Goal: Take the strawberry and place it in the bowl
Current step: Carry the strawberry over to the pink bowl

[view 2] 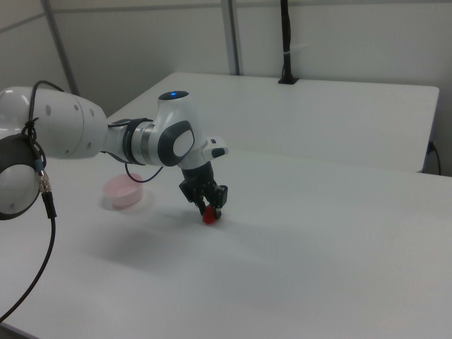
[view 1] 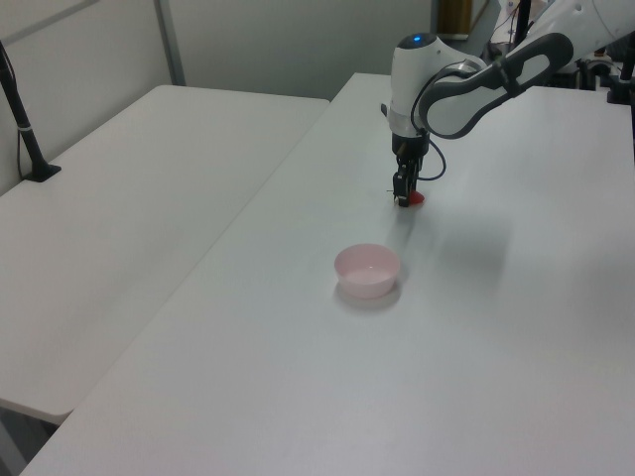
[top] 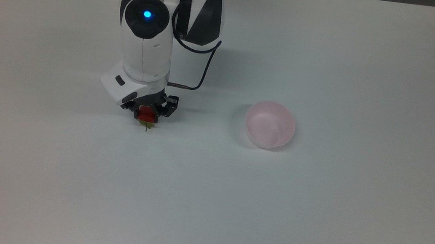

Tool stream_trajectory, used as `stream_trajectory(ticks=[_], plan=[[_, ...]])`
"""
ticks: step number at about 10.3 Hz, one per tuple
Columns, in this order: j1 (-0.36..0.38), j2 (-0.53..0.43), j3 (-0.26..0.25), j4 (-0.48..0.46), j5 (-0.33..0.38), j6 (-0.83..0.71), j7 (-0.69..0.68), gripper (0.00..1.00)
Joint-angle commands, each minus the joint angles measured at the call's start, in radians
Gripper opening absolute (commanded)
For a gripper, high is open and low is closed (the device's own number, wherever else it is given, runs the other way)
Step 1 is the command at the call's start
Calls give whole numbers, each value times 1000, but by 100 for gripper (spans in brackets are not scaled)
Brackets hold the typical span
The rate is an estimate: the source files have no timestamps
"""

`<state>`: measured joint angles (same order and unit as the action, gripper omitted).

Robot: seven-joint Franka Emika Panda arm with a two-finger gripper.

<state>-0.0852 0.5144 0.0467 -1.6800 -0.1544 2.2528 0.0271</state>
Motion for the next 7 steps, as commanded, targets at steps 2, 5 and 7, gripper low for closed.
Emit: stream_trajectory(ticks=[2,5,7], plan=[[65,-62,5,8,-2,-68,67,31],[229,-80,5,94,-5,-142,276,24],[297,-77,5,112,-14,-136,376,24]])
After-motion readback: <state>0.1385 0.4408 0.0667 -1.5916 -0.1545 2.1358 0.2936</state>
